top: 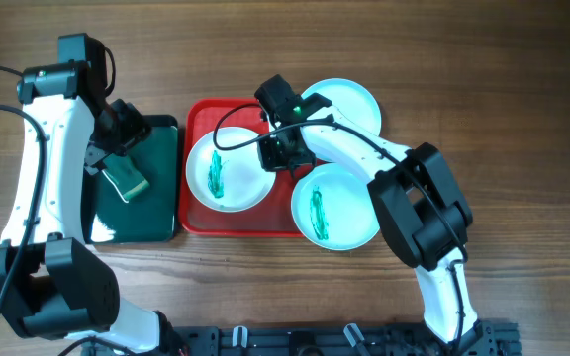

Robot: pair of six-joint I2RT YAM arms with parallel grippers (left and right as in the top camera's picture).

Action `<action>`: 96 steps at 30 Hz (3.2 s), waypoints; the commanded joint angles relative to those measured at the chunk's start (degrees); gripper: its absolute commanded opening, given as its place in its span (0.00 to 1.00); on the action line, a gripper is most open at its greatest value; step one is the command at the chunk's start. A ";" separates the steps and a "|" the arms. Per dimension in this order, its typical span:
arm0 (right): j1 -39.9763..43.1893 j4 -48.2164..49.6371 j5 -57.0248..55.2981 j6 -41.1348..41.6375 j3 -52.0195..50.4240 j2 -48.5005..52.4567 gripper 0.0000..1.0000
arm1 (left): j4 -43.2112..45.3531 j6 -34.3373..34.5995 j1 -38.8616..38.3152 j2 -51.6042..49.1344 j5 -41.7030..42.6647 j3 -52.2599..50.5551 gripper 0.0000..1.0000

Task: Clean dirty plates on tray and stack at the side

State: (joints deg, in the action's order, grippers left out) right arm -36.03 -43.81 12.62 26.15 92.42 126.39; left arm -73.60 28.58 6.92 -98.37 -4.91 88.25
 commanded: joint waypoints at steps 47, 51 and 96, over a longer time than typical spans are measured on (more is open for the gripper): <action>-0.17 1.95 -4.09 3.91 0.83 2.58 0.04 | 41.53 -1.31 3.96 -12.24 -6.67 -32.50 0.04; -0.17 2.21 -4.09 3.91 0.83 2.58 0.04 | 41.75 -1.18 3.96 -12.24 -6.47 -32.59 0.04; -0.17 2.95 -4.07 3.87 0.83 2.58 0.04 | 28.13 -5.81 3.96 -11.15 0.37 -17.99 0.40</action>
State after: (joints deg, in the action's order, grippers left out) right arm -36.07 -41.04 11.27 29.15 92.75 126.54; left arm -46.87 23.18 11.25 -108.84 -4.97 72.82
